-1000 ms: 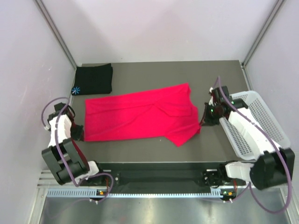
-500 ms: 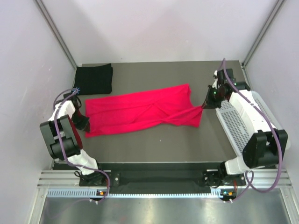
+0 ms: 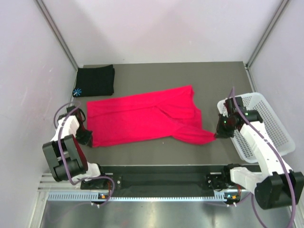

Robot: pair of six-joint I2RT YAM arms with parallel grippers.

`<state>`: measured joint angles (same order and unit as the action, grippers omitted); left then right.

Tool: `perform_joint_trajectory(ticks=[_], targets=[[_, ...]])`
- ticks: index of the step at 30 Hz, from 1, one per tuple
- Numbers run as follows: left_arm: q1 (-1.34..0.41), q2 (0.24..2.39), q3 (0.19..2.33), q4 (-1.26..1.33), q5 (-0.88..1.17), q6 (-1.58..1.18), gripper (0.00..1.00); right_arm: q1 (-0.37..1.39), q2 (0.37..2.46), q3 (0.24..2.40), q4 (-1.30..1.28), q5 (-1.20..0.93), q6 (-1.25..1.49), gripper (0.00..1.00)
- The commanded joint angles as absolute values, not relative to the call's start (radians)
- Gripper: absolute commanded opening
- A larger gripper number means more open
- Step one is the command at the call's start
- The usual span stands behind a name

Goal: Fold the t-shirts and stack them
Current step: Fold the tshirt

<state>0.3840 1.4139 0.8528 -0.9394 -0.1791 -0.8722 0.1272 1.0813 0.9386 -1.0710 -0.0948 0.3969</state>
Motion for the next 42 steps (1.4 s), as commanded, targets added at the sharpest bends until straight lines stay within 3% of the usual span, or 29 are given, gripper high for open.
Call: perform_joint_trajectory(ticks=[1,13,25,34,42], targets=[[0.391,1.359,0.793,-0.951,-0.219,-0.905,0.00,0.117,1.014,0.899,-1.103,-0.014,0.414,0.00],[0.397,1.246,0.779,-0.985,-0.245,-0.881,0.00,0.126,0.997,0.856,-1.065,-0.034,0.377,0.00],[0.396,1.388,0.925,-0.830,-0.048,-0.736,0.00,0.127,1.359,1.287,-0.988,-0.124,0.351,0.00],[0.394,1.572,1.081,-0.816,-0.041,-0.698,0.00,0.129,1.661,1.564,-0.954,-0.181,0.334,0.00],[0.396,1.658,1.173,-0.807,-0.031,-0.699,0.00,0.129,1.804,1.741,-0.965,-0.201,0.339,0.00]])
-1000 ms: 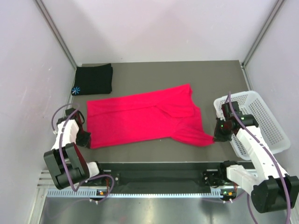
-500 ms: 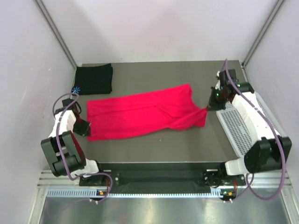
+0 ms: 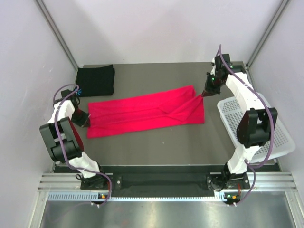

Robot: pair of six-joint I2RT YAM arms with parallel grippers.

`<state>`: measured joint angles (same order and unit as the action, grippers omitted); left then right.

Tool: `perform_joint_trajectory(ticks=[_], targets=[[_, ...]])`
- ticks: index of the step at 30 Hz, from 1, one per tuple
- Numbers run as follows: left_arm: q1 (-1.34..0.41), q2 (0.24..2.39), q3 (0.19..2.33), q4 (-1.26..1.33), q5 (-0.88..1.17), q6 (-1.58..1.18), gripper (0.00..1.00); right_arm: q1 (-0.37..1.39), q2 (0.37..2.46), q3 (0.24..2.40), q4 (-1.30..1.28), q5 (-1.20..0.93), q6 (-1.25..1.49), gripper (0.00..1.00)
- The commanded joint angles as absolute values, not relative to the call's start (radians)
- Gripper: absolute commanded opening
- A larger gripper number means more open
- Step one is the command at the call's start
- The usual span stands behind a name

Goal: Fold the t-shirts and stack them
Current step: Fold the tshirt

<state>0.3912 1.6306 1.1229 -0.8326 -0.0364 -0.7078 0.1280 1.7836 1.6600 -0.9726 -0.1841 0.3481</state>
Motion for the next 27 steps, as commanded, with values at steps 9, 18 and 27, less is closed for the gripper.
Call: perform_joint_trajectory(ticks=[9,18,27], targets=[[0.396,1.764,1.256,-0.796,-0.011,-0.707,0.00,0.129,1.911,1.827,-0.943,-0.225,0.348,0.00],[0.394,1.804,1.292,-0.793,-0.005,-0.712,0.00,0.123,1.983,1.890,-0.940,-0.216,0.348,0.00],[0.394,1.809,1.304,-0.792,-0.005,-0.732,0.00,0.117,2.026,1.960,-0.963,-0.224,0.345,0.00]])
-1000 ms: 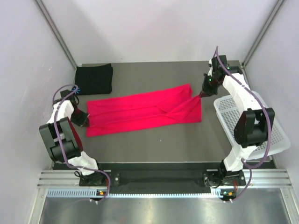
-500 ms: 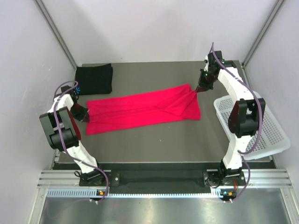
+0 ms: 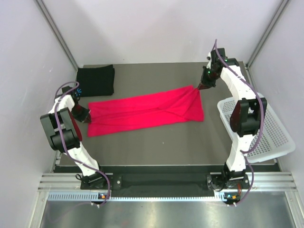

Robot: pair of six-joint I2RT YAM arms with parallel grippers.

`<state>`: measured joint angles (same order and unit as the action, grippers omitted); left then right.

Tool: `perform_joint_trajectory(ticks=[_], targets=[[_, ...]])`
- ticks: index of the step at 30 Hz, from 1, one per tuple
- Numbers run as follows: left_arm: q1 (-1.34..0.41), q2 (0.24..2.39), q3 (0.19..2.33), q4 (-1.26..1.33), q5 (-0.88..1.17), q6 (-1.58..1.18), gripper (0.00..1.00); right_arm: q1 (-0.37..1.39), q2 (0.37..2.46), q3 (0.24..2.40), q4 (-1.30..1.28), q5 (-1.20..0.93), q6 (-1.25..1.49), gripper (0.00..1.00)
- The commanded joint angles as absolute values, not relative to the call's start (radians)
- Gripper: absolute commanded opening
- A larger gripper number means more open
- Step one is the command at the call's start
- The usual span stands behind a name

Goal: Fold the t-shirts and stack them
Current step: Fold the tshirt

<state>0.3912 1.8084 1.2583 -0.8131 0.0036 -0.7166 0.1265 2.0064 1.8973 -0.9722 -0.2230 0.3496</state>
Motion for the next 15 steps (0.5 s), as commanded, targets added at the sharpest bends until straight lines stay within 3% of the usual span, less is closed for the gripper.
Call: perform_joint_trajectory(ticks=[1,15], targets=[[0.394,1.810,1.308,-0.795,-0.005,-0.732,0.00,0.115,2.028,1.968,-0.962,-0.222,0.347,0.00],[0.393,1.874,1.361,-0.795,-0.005,-0.727,0.00,0.103,2.120,2.031,-0.950,-0.236,0.356,0.00]])
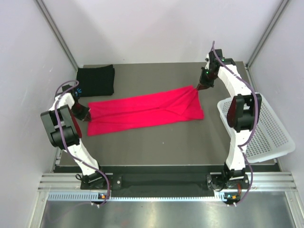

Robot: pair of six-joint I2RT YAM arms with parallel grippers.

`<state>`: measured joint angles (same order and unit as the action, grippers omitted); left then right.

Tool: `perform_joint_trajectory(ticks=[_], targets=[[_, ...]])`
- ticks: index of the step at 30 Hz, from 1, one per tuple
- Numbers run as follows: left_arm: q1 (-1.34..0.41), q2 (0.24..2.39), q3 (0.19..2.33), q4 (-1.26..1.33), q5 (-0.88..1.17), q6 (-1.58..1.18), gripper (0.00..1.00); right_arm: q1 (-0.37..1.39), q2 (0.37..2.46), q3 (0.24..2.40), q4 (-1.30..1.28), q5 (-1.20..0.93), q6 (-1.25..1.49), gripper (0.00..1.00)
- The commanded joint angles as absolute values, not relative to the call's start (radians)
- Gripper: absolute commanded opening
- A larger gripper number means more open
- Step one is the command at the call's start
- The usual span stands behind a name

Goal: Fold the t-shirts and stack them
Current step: Fold the tshirt

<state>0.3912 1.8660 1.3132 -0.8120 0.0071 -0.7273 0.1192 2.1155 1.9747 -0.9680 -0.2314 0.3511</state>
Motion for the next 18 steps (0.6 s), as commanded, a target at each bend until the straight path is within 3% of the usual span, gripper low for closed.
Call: perform_joint_trajectory(ticks=[1,14,18], targets=[[0.393,1.879,1.365,-0.795,-0.005,-0.729,0.00,0.101,2.123,2.033,-0.945,-0.238,0.357,0.00],[0.391,1.924,1.404,-0.793,0.026,-0.727,0.05,0.097,2.198,2.077,-0.902,-0.279,0.373,0.00],[0.391,1.907,1.425,-0.804,0.017,-0.716,0.22,0.094,2.238,2.086,-0.865,-0.284,0.376,0.01]])
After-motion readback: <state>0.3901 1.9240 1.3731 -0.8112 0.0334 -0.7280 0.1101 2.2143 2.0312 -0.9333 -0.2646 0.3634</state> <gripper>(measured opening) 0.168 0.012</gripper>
